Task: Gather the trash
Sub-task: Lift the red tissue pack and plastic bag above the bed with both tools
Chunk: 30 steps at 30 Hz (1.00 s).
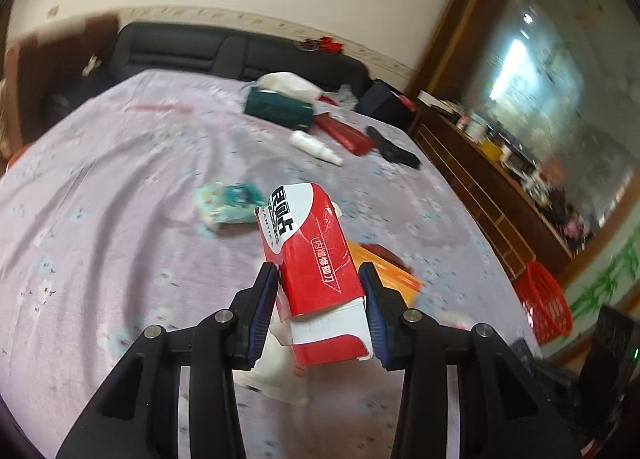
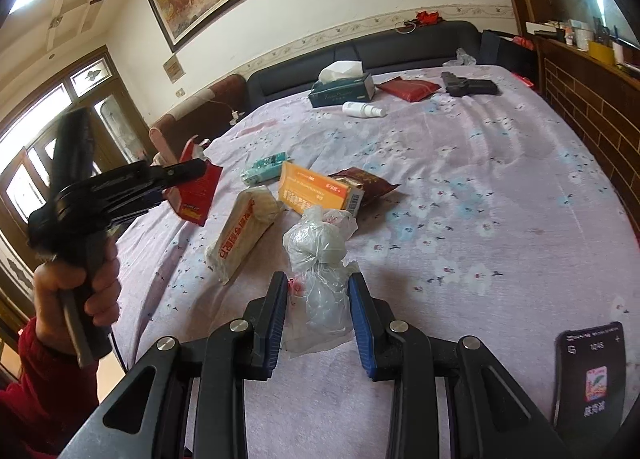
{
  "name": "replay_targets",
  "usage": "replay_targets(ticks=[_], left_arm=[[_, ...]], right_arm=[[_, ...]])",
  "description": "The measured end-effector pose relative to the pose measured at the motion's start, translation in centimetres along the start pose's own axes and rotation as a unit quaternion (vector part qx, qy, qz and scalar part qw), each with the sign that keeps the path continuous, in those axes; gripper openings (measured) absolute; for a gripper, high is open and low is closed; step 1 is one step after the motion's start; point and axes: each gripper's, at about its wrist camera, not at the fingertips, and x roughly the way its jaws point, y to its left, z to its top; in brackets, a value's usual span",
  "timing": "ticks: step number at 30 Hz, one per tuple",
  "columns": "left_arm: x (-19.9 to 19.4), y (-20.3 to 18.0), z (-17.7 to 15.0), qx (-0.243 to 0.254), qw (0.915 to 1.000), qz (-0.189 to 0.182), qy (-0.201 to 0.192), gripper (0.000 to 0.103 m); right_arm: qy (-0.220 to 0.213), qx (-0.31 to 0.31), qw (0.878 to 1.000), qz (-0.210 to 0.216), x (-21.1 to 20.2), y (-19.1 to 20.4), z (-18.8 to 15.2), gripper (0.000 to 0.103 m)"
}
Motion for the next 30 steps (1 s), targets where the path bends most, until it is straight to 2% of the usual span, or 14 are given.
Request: replay_targets(ticks=[6, 13, 30], left_arm=[[0.7, -5.1, -2.8, 0.065, 0.9976, -0.019, 0.013, 0.040], [1.5, -8.2, -5.1, 0.097, 0.9943, -0.035, 0.029, 0.040], [1.7, -9.2, -5.2, 0.110, 0.9929, -0.034, 0.031, 0.040]], right_arm=[[-0.007, 0.021, 0.999, -0.029, -1.6, -1.6, -0.4, 0.033], [-0.018, 0.034, 0.997, -0.062, -3.6, -2.8, -0.6, 0.034], [-0.024, 0.034, 0.997, -0.064, -4.4, -2.2, 0.2, 0.034]])
